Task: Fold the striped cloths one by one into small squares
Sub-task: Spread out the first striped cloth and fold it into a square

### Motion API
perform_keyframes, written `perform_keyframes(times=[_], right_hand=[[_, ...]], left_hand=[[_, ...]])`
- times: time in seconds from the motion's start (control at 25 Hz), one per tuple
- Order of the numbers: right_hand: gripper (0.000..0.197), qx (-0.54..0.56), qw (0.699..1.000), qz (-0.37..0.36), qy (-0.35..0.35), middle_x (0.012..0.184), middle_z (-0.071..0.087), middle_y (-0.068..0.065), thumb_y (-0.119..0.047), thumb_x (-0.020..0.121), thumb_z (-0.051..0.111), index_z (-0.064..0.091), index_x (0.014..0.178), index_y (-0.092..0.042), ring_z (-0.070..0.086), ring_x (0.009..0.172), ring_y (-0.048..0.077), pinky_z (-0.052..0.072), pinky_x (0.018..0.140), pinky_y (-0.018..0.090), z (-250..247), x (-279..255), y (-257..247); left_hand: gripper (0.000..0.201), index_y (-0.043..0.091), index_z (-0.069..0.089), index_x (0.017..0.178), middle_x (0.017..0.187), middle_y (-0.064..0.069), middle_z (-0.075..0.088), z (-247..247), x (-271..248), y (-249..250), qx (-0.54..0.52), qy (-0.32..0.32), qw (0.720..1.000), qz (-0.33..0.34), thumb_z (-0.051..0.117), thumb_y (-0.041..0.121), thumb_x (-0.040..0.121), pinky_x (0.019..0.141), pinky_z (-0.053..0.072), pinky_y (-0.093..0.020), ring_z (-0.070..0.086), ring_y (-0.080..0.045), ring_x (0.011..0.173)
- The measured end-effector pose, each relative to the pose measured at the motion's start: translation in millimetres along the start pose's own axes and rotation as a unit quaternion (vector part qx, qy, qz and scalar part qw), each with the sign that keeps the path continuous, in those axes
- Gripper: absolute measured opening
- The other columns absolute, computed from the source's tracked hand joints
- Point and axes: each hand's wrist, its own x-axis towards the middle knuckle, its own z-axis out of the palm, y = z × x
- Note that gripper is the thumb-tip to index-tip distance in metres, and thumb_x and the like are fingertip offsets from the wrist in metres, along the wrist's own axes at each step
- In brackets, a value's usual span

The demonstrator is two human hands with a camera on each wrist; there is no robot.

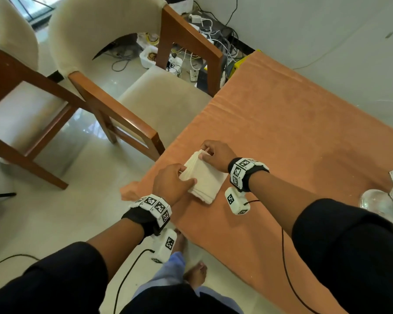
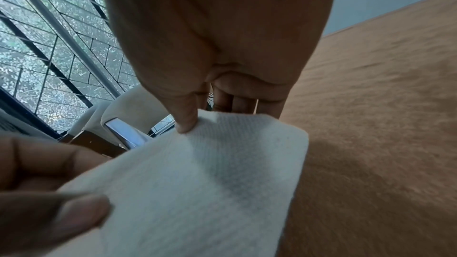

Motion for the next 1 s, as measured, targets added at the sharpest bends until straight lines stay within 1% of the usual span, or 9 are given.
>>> perform_keyframes(times=[0.12, 0.28, 0.44, 0.56, 0.68, 0.8, 0.88, 0.96, 1.0], right_hand=[[0.021, -0.030, 0.999, 0.018, 0.001, 0.098, 0.061, -0.005, -0.036, 0.098, 0.060, 0.058, 0.114, -0.023, 0.059, 0.089, 0.022, 0.047, 0.078, 0.034, 2.1, 3.7, 2.5], [0.021, -0.094, 0.995, 0.012, -0.011, 0.105, 0.067, 0.003, -0.046, 0.100, 0.050, 0.049, 0.115, -0.032, 0.062, 0.090, 0.029, 0.051, 0.077, 0.039, 10.9, 3.6, 10.1], [0.027, -0.128, 0.992, -0.001, 0.016, 0.103, 0.067, 0.001, -0.052, 0.097, 0.052, 0.047, 0.112, -0.029, 0.061, 0.088, 0.027, 0.047, 0.071, 0.037, 19.3, 1.9, 13.5], [0.031, -0.137, 0.989, -0.009, 0.062, 0.106, 0.063, 0.001, -0.049, 0.095, 0.057, 0.048, 0.113, -0.025, 0.059, 0.089, 0.025, 0.049, 0.072, 0.038, 19.8, -3.8, 10.0], [0.030, -0.219, 0.956, -0.106, 0.163, 0.112, 0.058, 0.008, -0.035, 0.094, 0.060, 0.057, 0.117, -0.017, 0.056, 0.097, 0.029, 0.049, 0.080, 0.044, 23.5, -22.0, 5.5], [0.026, -0.308, 0.908, -0.229, 0.170, 0.117, 0.064, 0.013, -0.026, 0.095, 0.058, 0.067, 0.114, -0.011, 0.057, 0.104, 0.033, 0.047, 0.088, 0.046, 37.8, -53.9, 9.1], [0.036, -0.337, 0.903, -0.237, 0.126, 0.128, 0.062, 0.015, -0.033, 0.099, 0.050, 0.065, 0.121, -0.009, 0.057, 0.114, 0.033, 0.044, 0.098, 0.047, 47.8, -73.8, 17.3], [0.055, -0.342, 0.920, -0.173, 0.079, 0.146, 0.052, 0.016, -0.044, 0.103, 0.040, 0.054, 0.140, -0.006, 0.049, 0.131, 0.033, 0.037, 0.111, 0.048, 53.1, -84.3, 23.5], [0.064, -0.338, 0.929, -0.135, 0.063, 0.154, 0.044, 0.017, -0.048, 0.104, 0.036, 0.045, 0.148, -0.004, 0.042, 0.140, 0.033, 0.032, 0.118, 0.047, 53.7, -87.7, 25.6]], left_hand=[[0.024, 0.029, 0.069, 0.089, 0.076, 0.011, 0.066, -10.6, 7.0, -1.4, 0.098, 0.011, 0.995, 0.018, 0.073, 0.052, 0.083, 0.064, 0.054, -0.038, 0.062, -0.012, 0.072], [0.031, 0.027, 0.065, 0.080, 0.072, 0.009, 0.063, -10.0, 7.3, -7.0, 0.115, -0.004, 0.993, 0.000, 0.071, 0.058, 0.084, 0.062, 0.052, -0.035, 0.058, -0.011, 0.068], [0.038, 0.022, 0.059, 0.074, 0.070, 0.002, 0.062, -9.3, 4.9, -7.9, 0.118, 0.002, 0.992, -0.033, 0.072, 0.056, 0.086, 0.061, 0.049, -0.037, 0.058, -0.016, 0.067], [0.041, 0.017, 0.058, 0.074, 0.069, -0.001, 0.062, -8.5, 8.6, -9.0, 0.108, 0.011, 0.993, -0.043, 0.072, 0.054, 0.086, 0.061, 0.051, -0.042, 0.060, -0.021, 0.066], [0.039, 0.019, 0.056, 0.077, 0.070, 0.002, 0.061, -3.7, 10.0, -9.7, 0.110, 0.011, 0.993, -0.031, 0.069, 0.054, 0.086, 0.060, 0.053, -0.042, 0.061, -0.022, 0.067], [0.036, 0.022, 0.052, 0.098, 0.091, 0.006, 0.058, -1.2, 5.6, -12.8, 0.157, 0.050, 0.986, 0.024, 0.066, 0.054, 0.087, 0.064, 0.051, -0.039, 0.056, -0.018, 0.078], [0.041, 0.021, 0.053, 0.122, 0.122, 0.000, 0.056, -1.2, 6.3, -14.3, 0.215, 0.084, 0.961, 0.151, 0.065, 0.045, 0.090, 0.081, 0.052, -0.042, 0.053, -0.024, 0.102], [0.056, 0.024, 0.044, 0.149, 0.159, -0.001, 0.040, -4.8, 12.3, -14.0, 0.332, 0.033, 0.896, 0.294, 0.053, 0.036, 0.095, 0.106, 0.043, -0.049, 0.042, -0.031, 0.136], [0.065, 0.027, 0.032, 0.158, 0.169, 0.001, 0.026, -6.5, 17.4, -12.4, 0.391, -0.015, 0.854, 0.342, 0.045, 0.037, 0.096, 0.113, 0.036, -0.050, 0.031, -0.032, 0.148]])
